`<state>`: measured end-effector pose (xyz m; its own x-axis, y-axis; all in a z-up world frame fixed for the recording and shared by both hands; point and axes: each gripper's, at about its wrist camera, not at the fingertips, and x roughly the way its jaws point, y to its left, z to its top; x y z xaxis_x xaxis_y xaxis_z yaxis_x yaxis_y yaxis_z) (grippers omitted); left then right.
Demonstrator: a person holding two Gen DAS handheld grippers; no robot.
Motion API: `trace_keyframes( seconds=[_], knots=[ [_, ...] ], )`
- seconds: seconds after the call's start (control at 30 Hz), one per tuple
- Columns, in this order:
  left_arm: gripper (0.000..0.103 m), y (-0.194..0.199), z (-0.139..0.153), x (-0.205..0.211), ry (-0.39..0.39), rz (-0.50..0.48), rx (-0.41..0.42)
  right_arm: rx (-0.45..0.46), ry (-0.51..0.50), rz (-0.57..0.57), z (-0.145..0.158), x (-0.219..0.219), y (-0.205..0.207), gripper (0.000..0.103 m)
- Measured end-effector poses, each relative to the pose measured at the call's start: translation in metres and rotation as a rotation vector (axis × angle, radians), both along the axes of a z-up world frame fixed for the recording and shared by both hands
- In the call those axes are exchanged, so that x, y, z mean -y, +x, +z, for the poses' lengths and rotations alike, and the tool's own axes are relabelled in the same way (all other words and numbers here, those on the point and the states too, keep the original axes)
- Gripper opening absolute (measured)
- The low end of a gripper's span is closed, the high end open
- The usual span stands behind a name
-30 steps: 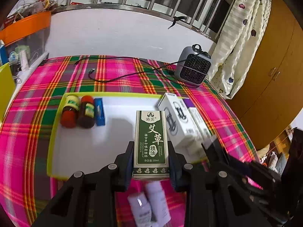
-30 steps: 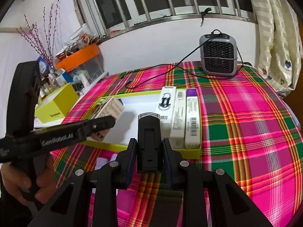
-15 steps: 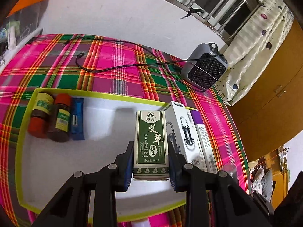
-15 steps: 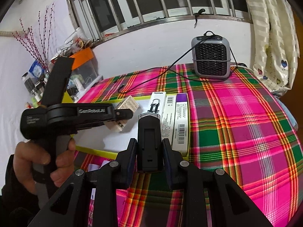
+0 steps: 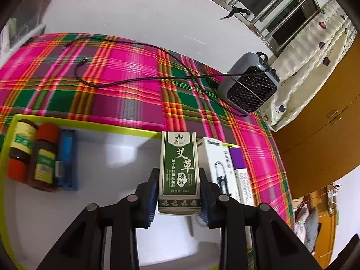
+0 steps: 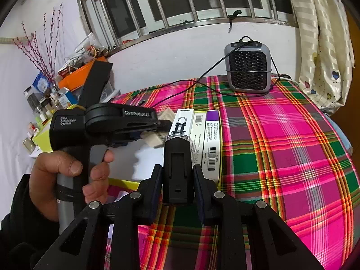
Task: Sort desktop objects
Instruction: 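Set the green box beside the flashlight box in the tray and open the left tool, then lower the black item beside the blue stick in the tray and open the right tool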
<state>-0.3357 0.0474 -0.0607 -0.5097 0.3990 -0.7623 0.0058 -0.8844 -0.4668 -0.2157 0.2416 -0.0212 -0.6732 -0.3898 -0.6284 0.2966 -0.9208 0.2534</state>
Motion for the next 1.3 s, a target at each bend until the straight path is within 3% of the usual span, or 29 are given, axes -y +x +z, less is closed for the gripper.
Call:
trace_keyframes(
  seconds=[0.4,0.57,0.67,0.77,0.97,1.3],
  knots=[
    [0.034,0.006,0.004,0.015,0.122,0.017,-0.016,0.0,0.0,-0.003,0.001,-0.001,0.0,0.028],
    [0.024,0.005,-0.003,0.015,0.148,0.011,0.021,-0.001,0.003,-0.01,0.002,-0.002,0.001,0.028],
    [0.024,0.0,-0.005,0.012,0.137,-0.001,0.023,0.001,0.005,-0.01,0.001,-0.001,0.002,0.028],
    [0.024,-0.001,-0.008,0.017,0.173,0.013,0.03,0.001,0.009,-0.011,0.002,0.0,0.003,0.028],
    [0.024,0.015,0.005,0.027,0.151,0.019,-0.028,0.0,0.019,-0.01,0.003,0.004,0.004,0.028],
    [0.024,0.06,0.02,0.056,0.041,0.016,-0.154,0.012,0.038,0.006,0.003,0.02,0.001,0.028]
  ],
)
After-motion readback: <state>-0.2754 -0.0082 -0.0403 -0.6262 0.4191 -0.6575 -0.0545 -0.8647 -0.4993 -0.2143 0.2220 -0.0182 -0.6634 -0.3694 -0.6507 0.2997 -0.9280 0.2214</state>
